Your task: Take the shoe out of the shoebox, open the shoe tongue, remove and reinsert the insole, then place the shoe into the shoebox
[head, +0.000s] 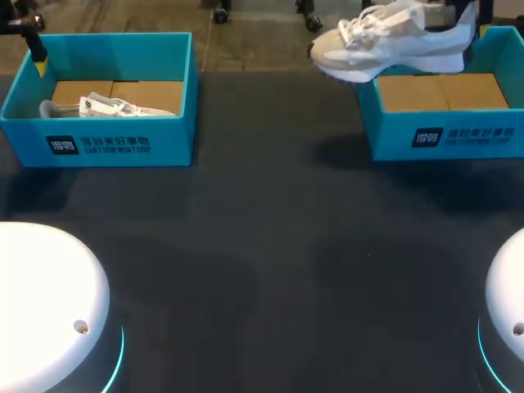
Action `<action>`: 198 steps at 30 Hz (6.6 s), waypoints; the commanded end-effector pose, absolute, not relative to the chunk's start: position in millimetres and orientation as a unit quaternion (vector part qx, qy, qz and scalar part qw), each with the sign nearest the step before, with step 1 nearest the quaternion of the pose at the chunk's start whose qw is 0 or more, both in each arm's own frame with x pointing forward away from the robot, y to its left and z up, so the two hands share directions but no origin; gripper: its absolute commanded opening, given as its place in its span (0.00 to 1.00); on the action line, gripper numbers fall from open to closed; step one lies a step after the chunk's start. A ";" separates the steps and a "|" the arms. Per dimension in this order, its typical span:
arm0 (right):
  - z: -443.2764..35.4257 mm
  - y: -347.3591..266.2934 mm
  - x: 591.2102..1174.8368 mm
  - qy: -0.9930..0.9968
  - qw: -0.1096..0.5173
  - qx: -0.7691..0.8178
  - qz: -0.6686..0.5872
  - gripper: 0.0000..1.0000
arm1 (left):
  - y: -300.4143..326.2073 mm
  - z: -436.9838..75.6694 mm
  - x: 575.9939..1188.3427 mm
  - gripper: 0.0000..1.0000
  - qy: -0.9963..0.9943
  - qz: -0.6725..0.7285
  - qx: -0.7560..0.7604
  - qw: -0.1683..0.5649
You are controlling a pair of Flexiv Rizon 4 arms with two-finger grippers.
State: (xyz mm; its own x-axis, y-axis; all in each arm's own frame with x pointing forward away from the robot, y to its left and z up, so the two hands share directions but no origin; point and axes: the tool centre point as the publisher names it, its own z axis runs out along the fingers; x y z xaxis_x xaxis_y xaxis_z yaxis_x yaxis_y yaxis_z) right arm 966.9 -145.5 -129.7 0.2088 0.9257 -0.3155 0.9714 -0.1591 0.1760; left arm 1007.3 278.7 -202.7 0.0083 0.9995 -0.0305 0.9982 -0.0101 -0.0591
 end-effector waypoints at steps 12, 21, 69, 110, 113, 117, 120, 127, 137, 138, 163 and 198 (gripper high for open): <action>-126.5 -73.3 897.4 0.639 0.196 0.743 -0.037 0.00 | 278.9 -202.6 1005.4 1.00 -0.703 0.030 -0.710 0.009; -129.1 -43.2 860.8 0.636 0.207 0.742 -0.049 0.00 | 278.9 -202.6 1005.4 1.00 -0.703 0.030 -0.710 0.009; -162.5 46.3 720.8 0.615 0.167 0.770 -0.040 0.00 | 278.9 -202.6 1005.4 1.00 -0.703 0.030 -0.710 0.009; -347.6 61.3 691.6 0.648 0.077 0.757 -0.044 0.00 | 278.9 -202.6 1005.4 1.00 -0.703 0.030 -0.710 0.009; -355.0 64.1 691.9 0.649 0.075 0.756 -0.042 0.00 | 278.9 -202.6 1005.4 1.00 -0.703 0.030 -0.710 0.009; -367.2 65.2 694.1 0.638 0.077 0.765 -0.040 0.00 | 278.9 -202.6 1005.4 1.00 -0.703 0.030 -0.710 0.009; -375.4 67.1 695.8 0.638 0.080 0.764 -0.042 0.00 | 278.9 -202.6 1005.4 1.00 -0.703 0.030 -0.710 0.009; -389.3 68.0 700.1 0.640 0.073 0.763 -0.041 0.00 | 278.9 -202.6 1005.4 1.00 -0.703 0.030 -0.710 0.009; -382.4 63.3 697.7 0.643 0.057 0.763 -0.031 1.00 | 278.9 -202.6 1005.4 1.00 -0.703 0.030 -0.710 0.009; -380.1 63.4 697.2 0.643 0.057 0.763 -0.031 1.00 | 278.9 -202.6 1005.4 1.00 -0.703 0.030 -0.710 0.009; -279.8 80.6 691.6 0.851 0.057 0.518 0.064 1.00 | 278.9 -202.6 1005.4 1.00 -0.703 0.030 -0.710 0.009; -231.3 56.8 707.1 0.891 -0.037 0.050 0.450 1.00 | 278.9 -202.6 1005.4 1.00 -0.703 0.030 -0.710 0.009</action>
State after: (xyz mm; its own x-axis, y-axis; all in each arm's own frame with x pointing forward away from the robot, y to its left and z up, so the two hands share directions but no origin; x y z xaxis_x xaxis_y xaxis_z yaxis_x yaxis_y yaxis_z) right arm 710.2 72.4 -226.3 -0.9566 0.2819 0.0746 0.2869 0.8642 0.4133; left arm 1007.3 278.7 -202.7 0.0083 0.9995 -0.0304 0.9982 -0.0101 -0.0591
